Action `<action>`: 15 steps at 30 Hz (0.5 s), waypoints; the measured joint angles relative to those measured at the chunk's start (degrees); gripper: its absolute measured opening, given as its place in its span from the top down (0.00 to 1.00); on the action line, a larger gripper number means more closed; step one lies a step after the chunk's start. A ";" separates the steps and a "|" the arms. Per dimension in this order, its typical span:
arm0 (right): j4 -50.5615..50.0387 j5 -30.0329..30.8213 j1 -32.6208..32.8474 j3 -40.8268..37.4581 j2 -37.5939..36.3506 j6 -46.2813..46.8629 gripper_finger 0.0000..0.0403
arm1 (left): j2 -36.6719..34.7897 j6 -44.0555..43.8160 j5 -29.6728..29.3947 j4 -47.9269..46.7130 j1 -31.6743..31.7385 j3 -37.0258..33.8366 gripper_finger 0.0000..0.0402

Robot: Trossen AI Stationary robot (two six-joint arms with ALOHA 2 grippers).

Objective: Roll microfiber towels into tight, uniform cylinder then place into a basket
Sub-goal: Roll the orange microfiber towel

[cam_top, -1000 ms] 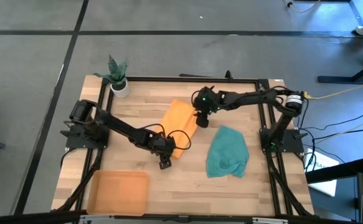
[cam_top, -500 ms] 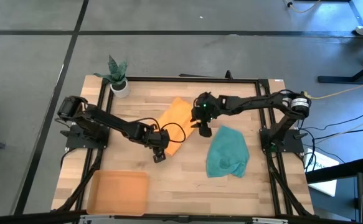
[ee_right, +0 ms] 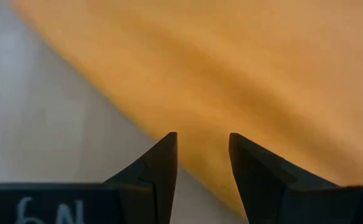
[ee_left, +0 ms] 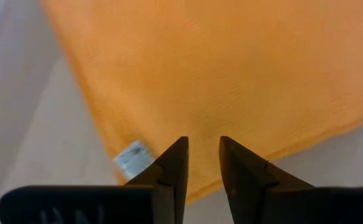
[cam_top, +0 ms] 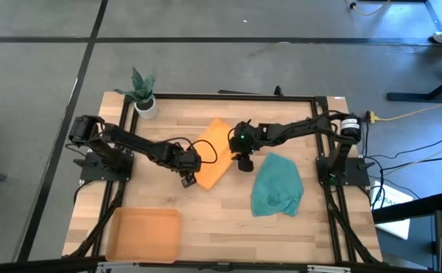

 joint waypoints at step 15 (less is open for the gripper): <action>-0.13 7.45 -4.17 0.02 0.14 1.33 0.64 | 2.43 -1.05 2.05 10.87 -2.86 -2.83 0.79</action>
